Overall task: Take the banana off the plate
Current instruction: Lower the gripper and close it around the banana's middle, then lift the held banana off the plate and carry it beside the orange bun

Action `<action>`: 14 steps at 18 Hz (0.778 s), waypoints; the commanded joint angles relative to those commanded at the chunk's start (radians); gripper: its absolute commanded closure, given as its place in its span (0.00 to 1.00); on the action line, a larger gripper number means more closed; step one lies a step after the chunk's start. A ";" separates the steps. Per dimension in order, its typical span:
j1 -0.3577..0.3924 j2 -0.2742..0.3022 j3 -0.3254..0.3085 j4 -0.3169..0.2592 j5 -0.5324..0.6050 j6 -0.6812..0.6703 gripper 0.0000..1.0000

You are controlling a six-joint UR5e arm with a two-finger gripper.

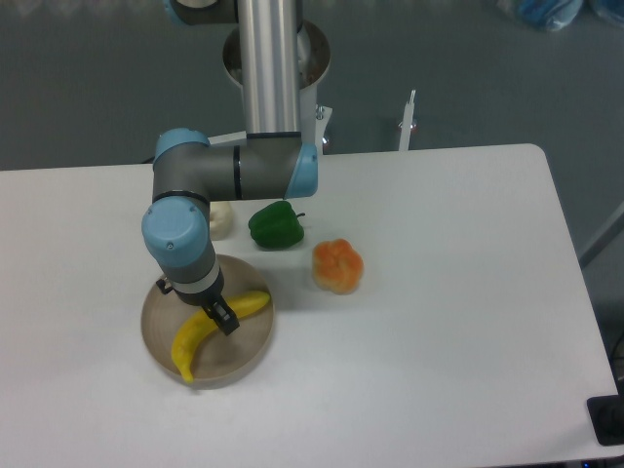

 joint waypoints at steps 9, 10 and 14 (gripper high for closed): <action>0.011 0.047 0.051 -0.008 -0.014 0.000 0.87; 0.014 0.055 0.060 -0.008 -0.014 0.000 0.87; 0.080 0.083 0.098 -0.011 -0.011 0.005 0.87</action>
